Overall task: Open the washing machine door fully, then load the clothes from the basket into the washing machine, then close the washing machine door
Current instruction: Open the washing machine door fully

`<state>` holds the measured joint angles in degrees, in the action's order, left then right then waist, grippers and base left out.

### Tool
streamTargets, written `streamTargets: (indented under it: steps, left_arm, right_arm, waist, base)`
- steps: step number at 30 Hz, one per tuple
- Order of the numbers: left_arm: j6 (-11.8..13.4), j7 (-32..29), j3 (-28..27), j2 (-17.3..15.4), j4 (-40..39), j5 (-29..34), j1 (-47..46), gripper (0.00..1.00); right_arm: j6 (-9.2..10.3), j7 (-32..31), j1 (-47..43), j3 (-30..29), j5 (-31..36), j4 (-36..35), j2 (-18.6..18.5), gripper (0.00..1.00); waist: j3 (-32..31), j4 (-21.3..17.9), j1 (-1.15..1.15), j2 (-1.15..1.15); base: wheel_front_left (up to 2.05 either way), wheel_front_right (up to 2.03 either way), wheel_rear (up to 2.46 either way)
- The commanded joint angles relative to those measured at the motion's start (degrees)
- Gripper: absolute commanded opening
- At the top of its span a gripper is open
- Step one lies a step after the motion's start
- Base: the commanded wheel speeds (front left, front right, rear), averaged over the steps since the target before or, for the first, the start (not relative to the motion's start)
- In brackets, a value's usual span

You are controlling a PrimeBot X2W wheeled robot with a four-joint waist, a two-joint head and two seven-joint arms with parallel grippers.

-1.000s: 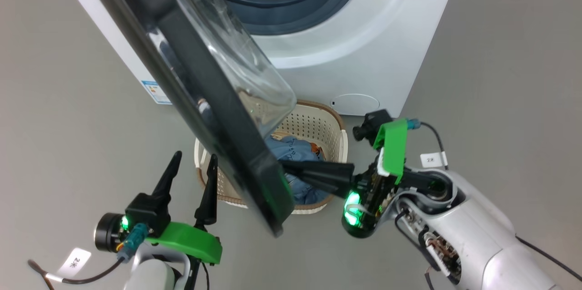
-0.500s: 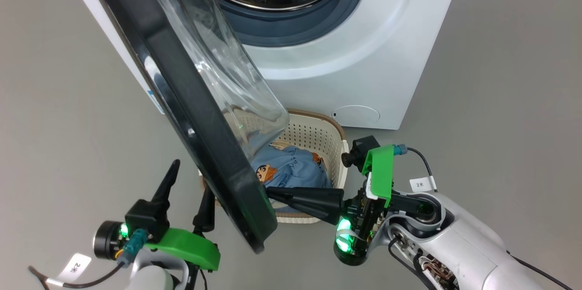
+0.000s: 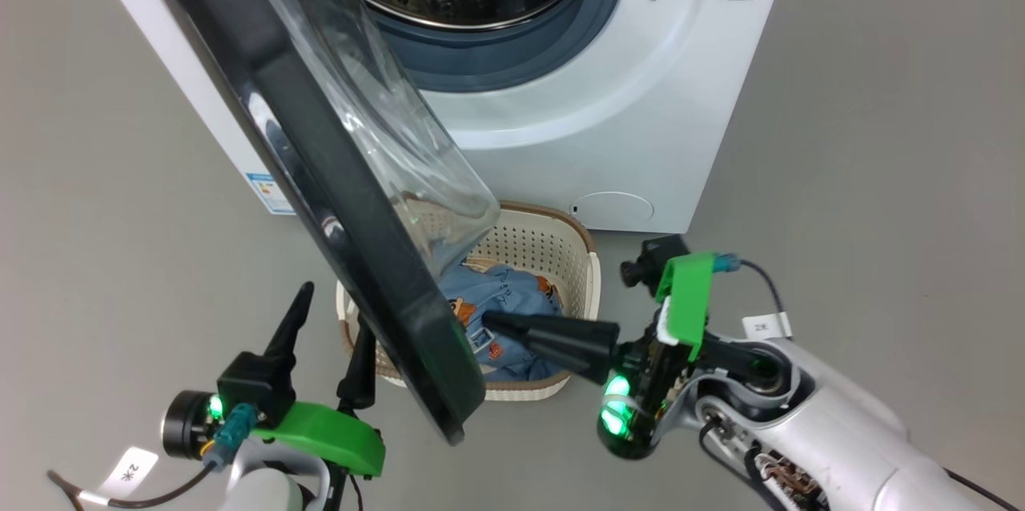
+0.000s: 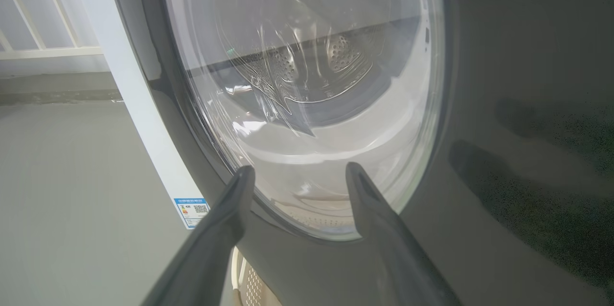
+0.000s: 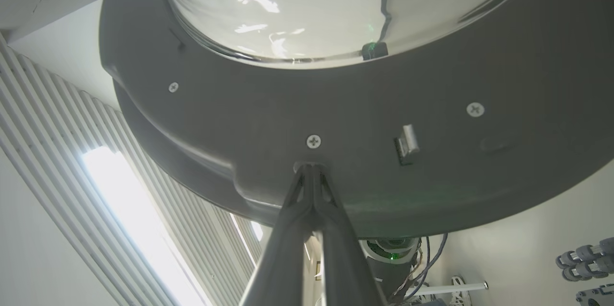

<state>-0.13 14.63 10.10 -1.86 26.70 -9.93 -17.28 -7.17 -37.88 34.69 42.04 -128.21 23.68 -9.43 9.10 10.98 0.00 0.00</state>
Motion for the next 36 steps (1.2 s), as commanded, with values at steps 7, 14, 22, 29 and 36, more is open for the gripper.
streamTargets:
  steps: [7,14,22,29,36]
  left_arm:
    - [-0.2,0.4,-2.6,-1.2,-0.6,0.9,0.2,1.0]
    - [-0.2,0.4,-3.3,-1.4,-0.4,1.2,0.5,1.0]
    - [-0.3,0.4,-4.2,-1.8,-0.2,1.1,1.4,1.0]
    - [-0.3,0.4,-5.3,-2.4,-0.4,1.0,3.1,1.0]
    - [0.0,0.4,-5.7,-2.4,-0.8,0.9,4.0,1.0]
  right_arm:
    - [-0.32,9.7,-1.8,-6.9,3.8,-5.4,-2.6,0.0]
    - [-0.32,21.8,-6.5,-14.7,15.6,-10.6,-7.1,1.0]
    - [-0.32,35.0,-11.3,-17.2,31.7,-11.6,-13.2,1.0]
    - [-0.32,49.2,-14.5,-17.9,47.8,-6.7,-17.4,1.0]
    - [-0.32,52.8,-16.8,-25.5,69.3,1.1,-16.4,1.0]
  waist:
    - [-0.5,-1.0,0.0,0.0]
    - [-1.4,-1.9,0.0,0.0]
    - [-2.5,-2.8,0.0,0.0]
    - [-4.0,-4.3,0.0,0.0]
    - [-4.9,-5.2,0.0,0.0]
  base:
    - [0.0,0.0,0.0]
    - [0.0,0.0,0.0]
    - [0.0,0.0,0.0]
    - [0.0,0.0,0.0]
    - [0.0,0.0,0.0]
